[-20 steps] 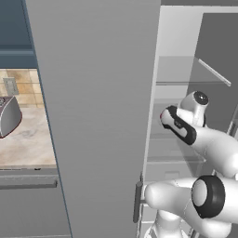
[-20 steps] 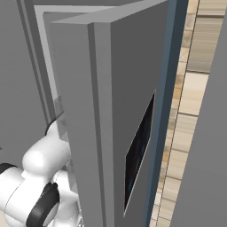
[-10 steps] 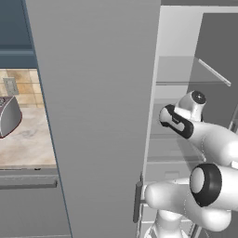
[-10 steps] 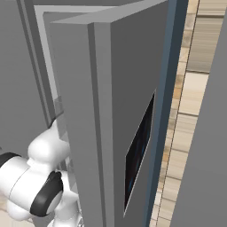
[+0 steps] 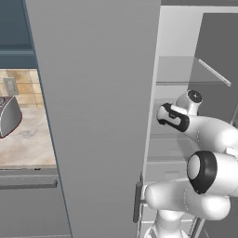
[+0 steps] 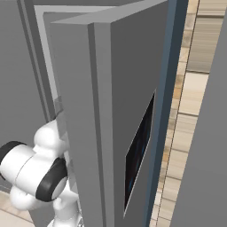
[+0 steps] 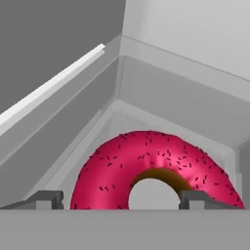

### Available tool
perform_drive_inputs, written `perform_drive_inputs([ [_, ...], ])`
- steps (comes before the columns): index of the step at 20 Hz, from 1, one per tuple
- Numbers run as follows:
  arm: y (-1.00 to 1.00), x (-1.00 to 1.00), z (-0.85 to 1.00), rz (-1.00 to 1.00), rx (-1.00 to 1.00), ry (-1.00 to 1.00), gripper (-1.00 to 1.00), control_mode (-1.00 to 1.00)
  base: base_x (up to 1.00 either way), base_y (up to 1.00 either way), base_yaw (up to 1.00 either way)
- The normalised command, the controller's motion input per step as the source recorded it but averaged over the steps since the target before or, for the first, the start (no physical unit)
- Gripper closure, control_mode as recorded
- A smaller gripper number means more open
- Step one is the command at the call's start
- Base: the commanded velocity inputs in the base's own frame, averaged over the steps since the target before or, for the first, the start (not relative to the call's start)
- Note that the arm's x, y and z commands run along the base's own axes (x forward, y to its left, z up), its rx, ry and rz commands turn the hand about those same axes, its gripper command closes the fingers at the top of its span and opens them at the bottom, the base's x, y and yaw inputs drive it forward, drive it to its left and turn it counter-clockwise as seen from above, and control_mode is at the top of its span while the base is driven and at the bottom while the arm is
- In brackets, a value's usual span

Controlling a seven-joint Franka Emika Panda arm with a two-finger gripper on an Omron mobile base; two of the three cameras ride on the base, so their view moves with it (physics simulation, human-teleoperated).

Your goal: Take the cake and donut from the fridge and place them on the empty tray on the dining counter.

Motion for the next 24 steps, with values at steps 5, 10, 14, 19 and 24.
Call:
perform_drive_inputs([
  [5, -0.01, 0.07, -0.38, 0.0, 0.0, 0.06, -1.0, -1.0, 0.0, 0.0, 0.0],
  [10, 0.0, 0.0, -0.45, 0.0, 0.0, 0.09, -1.0, -1.0, 0.0, 0.0, 0.0],
  [14, 0.0, -0.04, -0.32, 0.0, 0.0, 0.09, -1.0, -1.0, 0.0, 0.0, 0.0],
  [19, 0.08, -0.3, -0.37, 0.0, 0.0, 0.03, -1.0, -1.0, 0.0, 0.0, 0.0],
  [24, 0.15, -0.41, -0.62, 0.0, 0.0, -0.02, -1.0, -1.0, 0.0, 0.0, 0.0],
])
